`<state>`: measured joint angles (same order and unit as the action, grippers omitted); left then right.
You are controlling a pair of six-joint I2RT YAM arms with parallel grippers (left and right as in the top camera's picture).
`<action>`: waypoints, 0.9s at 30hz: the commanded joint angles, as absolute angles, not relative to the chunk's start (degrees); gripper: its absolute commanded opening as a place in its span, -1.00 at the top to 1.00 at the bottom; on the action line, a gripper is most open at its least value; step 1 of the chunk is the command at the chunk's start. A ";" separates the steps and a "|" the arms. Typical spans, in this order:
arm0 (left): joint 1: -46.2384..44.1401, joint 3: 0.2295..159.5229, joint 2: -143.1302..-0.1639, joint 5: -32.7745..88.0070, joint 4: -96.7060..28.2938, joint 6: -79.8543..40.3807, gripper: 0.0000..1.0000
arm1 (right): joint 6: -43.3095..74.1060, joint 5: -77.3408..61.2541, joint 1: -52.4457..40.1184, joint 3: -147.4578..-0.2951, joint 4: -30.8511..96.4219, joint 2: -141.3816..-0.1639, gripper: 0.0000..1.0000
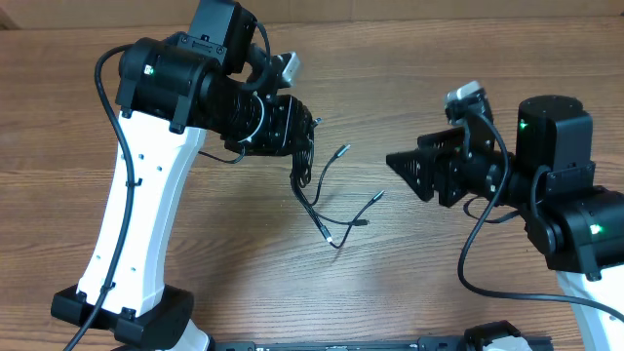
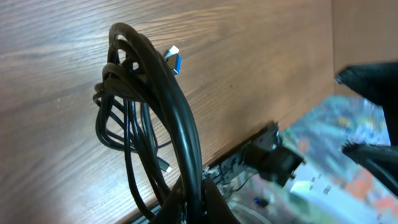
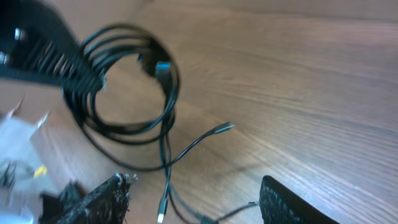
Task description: Untangle cables
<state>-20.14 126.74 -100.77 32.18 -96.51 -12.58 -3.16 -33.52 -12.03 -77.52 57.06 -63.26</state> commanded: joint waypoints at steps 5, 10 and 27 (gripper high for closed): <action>-19.94 126.96 -99.61 39.55 -96.79 4.40 0.91 | -15.40 -37.43 -11.88 -78.35 60.20 -63.75 -0.30; -19.94 126.96 -99.61 46.39 -96.82 12.99 0.91 | -18.48 -37.41 -11.88 -78.35 61.47 -65.12 -0.30; -19.97 126.96 -98.39 56.16 -96.82 31.59 0.92 | -18.50 -31.51 -11.86 -78.35 56.71 -68.23 -0.34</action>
